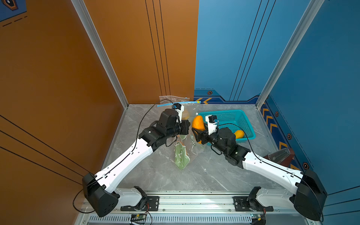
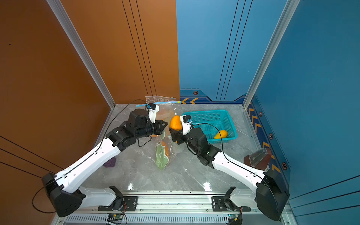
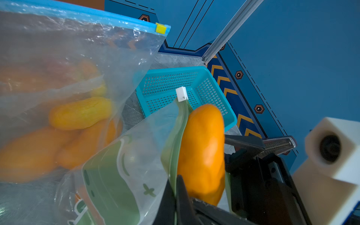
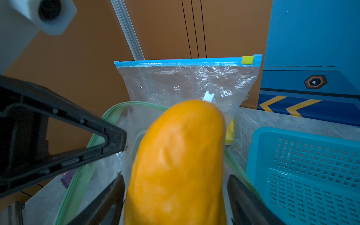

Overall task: Place the mango in a zip-top bag and seal the zipper
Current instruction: Place the mango in the zipper food storage bag.

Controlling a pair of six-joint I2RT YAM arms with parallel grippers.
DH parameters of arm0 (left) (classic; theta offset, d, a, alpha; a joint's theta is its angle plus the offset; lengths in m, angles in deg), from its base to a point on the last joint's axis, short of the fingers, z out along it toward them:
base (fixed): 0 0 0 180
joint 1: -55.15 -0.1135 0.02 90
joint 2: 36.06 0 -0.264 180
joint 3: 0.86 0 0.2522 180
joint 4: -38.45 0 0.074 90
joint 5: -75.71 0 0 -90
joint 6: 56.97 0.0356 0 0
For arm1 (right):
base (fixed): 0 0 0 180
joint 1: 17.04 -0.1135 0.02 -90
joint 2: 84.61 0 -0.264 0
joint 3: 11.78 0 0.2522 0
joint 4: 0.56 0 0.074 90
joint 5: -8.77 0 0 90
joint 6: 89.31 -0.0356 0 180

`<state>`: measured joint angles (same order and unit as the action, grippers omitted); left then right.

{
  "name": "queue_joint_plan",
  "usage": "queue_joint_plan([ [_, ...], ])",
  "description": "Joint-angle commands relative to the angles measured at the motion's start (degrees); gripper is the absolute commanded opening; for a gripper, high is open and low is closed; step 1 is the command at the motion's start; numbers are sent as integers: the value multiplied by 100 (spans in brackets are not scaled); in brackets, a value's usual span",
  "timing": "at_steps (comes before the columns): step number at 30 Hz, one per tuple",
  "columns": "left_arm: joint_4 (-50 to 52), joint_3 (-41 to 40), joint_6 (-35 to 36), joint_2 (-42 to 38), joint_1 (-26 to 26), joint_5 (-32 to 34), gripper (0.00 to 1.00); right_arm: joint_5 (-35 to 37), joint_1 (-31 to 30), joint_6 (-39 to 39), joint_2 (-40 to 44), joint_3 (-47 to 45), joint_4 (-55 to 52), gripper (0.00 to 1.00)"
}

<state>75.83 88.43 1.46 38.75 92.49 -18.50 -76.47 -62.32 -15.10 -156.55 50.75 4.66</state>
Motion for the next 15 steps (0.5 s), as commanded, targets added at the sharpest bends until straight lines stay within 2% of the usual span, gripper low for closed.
queue_joint_plan([
  [1, -232, 1, -68, -6, -78, -123, 0, 136, -36, 97, 213, -26, -176, 88],
  [9, -248, -37, -90, 25, -97, -136, 0, 260, -49, 136, 350, 136, -546, 89],
  [15, -252, -138, -134, 60, -105, -131, 0, 1027, 8, 83, 662, 642, -1671, 85],
])
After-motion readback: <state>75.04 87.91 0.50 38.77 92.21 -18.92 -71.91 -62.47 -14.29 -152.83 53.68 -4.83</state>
